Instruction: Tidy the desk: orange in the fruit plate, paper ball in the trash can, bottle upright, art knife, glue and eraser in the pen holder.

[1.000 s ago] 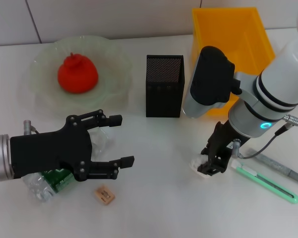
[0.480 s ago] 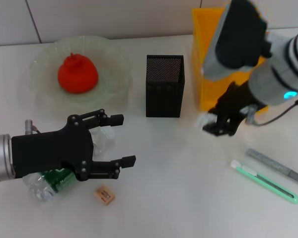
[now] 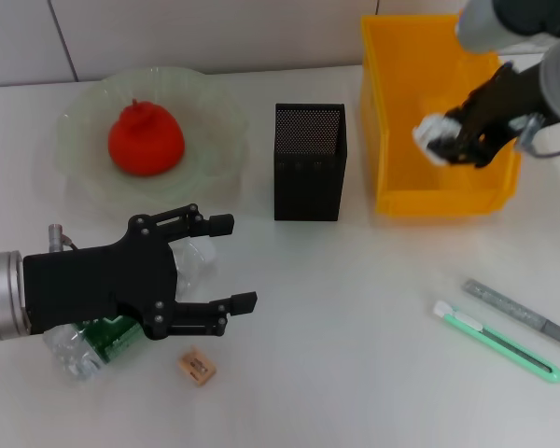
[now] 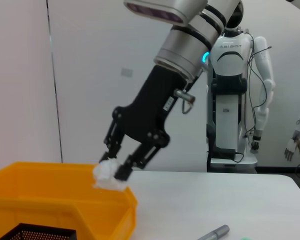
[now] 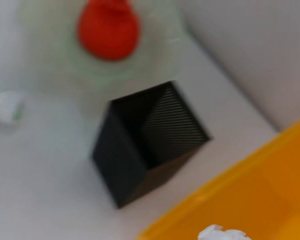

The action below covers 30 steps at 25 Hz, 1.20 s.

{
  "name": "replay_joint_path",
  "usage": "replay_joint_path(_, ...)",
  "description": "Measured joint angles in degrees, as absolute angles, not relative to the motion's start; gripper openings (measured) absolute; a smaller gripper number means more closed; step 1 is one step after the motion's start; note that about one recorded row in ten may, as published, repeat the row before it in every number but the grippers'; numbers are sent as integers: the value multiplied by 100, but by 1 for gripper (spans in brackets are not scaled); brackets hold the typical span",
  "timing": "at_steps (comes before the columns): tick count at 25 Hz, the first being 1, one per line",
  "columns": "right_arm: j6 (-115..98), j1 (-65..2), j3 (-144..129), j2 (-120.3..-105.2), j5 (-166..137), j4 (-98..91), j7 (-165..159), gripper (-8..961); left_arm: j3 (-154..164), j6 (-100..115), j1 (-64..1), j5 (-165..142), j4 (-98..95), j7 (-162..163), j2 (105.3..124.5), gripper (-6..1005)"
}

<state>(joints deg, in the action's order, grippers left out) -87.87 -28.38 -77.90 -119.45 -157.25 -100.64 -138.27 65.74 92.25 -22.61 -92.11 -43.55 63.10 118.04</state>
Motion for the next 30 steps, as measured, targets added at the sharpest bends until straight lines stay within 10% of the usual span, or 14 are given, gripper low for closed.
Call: replay_joint_path(30,-5937,-2789,-6624,-11909,-14179,-7464,-12401,413,6574,9202,-2278,-9211,-4324,6240,11813,864)
